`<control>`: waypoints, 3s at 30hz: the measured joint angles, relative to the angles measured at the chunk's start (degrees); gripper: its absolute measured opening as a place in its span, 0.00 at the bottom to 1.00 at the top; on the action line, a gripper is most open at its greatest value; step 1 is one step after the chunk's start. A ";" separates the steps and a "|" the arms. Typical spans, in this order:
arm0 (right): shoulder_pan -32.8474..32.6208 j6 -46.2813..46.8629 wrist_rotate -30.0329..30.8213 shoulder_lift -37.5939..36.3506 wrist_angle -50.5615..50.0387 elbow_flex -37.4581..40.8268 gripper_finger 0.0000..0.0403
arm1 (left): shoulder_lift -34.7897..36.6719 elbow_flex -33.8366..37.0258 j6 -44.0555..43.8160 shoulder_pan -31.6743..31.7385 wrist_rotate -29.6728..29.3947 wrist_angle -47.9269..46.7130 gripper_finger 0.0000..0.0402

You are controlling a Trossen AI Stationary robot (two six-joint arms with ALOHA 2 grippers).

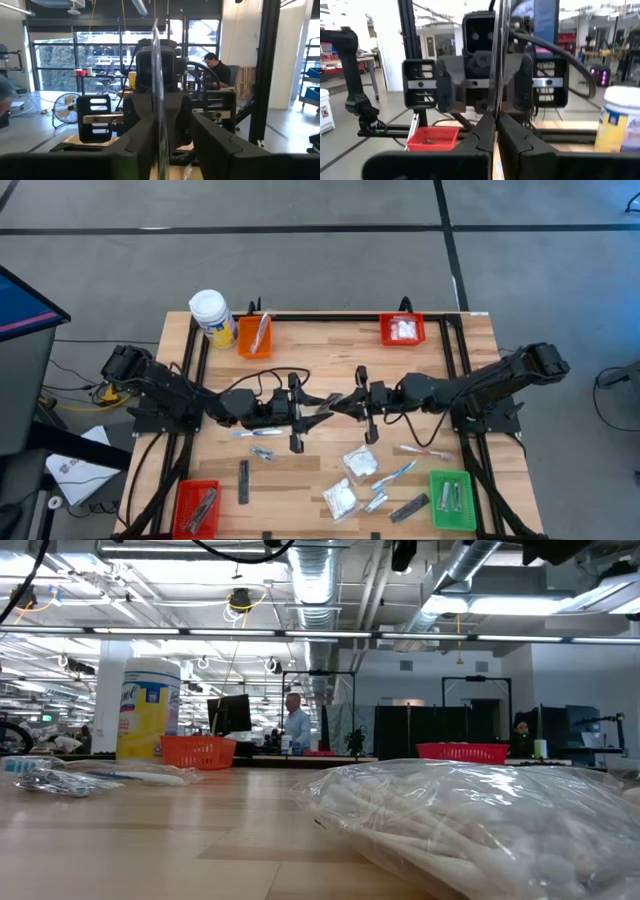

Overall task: Pick & Place Travel size toiletries
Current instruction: Put the top comb into the bottom red bin

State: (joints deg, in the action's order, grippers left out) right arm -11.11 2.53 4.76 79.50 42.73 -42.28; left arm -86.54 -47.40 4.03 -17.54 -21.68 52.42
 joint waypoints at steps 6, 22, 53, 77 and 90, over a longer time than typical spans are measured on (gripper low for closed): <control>0.34 0.36 -0.40 -0.02 -11.44 -4.29 0.00 | 0.00 0.00 -0.05 0.02 0.07 -0.12 0.38; 0.04 -0.10 -0.35 -0.02 -25.34 -8.77 0.00 | 4.88 0.00 -10.53 2.32 2.84 -14.20 0.33; 0.03 -0.70 -0.22 -0.02 -25.44 -8.79 0.11 | 4.96 0.00 -13.65 3.65 4.27 -17.37 0.01; 2.32 -1.05 -0.21 -5.95 -32.98 -8.83 0.55 | 8.52 -0.07 -24.38 2.85 2.16 -30.55 0.01; 4.92 -1.03 -0.23 -10.64 -39.47 -8.83 0.56 | 9.79 -0.07 -37.81 1.86 -2.81 -42.35 0.01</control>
State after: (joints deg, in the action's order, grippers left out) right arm -6.19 1.50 4.53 68.86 3.26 -51.11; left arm -76.75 -47.46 -33.77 -15.68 -24.49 10.07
